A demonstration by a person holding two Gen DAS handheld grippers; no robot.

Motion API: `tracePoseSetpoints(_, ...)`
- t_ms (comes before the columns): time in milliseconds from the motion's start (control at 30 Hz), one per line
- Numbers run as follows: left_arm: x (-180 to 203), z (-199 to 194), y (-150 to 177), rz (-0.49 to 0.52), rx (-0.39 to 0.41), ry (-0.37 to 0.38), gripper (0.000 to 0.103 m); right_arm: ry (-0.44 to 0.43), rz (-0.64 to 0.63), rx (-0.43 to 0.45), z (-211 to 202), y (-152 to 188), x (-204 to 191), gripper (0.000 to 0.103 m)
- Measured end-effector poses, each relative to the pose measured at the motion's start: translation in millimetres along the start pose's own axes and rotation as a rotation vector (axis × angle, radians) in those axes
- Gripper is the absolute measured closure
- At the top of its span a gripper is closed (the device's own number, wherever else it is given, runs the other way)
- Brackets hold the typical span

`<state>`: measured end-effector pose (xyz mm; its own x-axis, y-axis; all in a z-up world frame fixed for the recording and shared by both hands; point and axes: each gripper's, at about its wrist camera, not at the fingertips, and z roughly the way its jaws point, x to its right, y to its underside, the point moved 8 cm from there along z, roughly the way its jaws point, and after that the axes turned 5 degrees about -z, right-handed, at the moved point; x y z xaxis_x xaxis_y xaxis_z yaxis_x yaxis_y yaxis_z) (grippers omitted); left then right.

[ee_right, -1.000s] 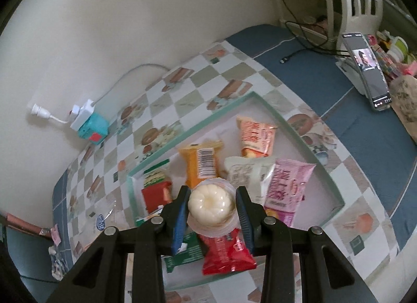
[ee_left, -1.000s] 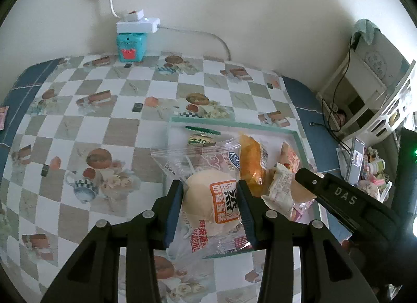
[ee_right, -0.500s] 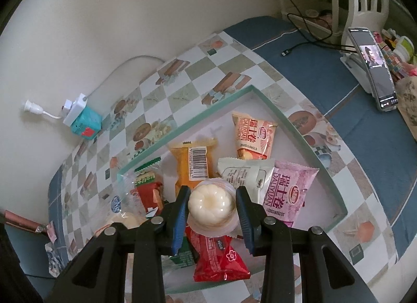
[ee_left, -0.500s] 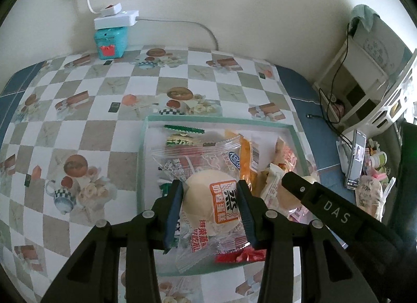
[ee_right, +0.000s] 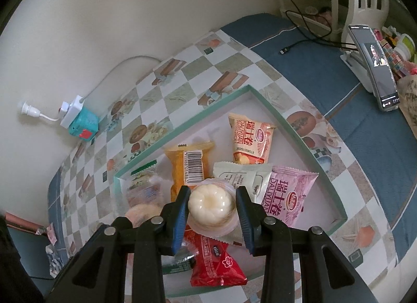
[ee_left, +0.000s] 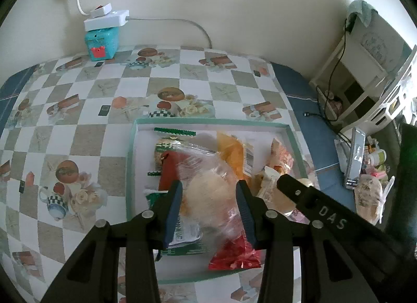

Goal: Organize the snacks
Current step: 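Carry the round bun and labelled bun bag over the tray with both grippers, then open both grippers to drop the buns into the tray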

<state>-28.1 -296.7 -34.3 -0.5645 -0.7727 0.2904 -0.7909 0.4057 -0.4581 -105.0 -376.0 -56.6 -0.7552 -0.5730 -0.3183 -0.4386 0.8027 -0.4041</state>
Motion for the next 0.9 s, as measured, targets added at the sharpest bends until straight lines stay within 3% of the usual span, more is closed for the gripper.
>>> tracePoseSetpoints(300, -11.3, -12.0, -5.4, -0.031, 0.016, -0.005, 0.057, 0.002, -0.012, -0.01, 3.0, 2.4, -3.9, 0.064)
tracePoseSetpoints(367, -19.3, -16.6, -8.4, -0.053, 0.026, -0.006, 0.049, 0.002, -0.022, -0.02, 5.9, 4.4, -6.7, 0.065)
tracePoseSetpoints(433, -29.0, -21.0, -11.7, -0.081, 0.035, -0.013, 0.048, 0.003, -0.035, -0.029, 8.8, 6.6, -10.6, 0.065)
tracePoseSetpoints(700, -91.0, -21.9, -12.7, -0.21, 0.016, -0.142, 0.043, 0.013, -0.076, -0.072, 26.4, 16.7, -21.5, 0.065)
tracePoseSetpoints(900, -125.3, -16.2, -4.5, -0.31, -0.033, -0.173, 0.043, 0.026, -0.084, -0.078, 31.0, 18.4, -23.0, 0.064)
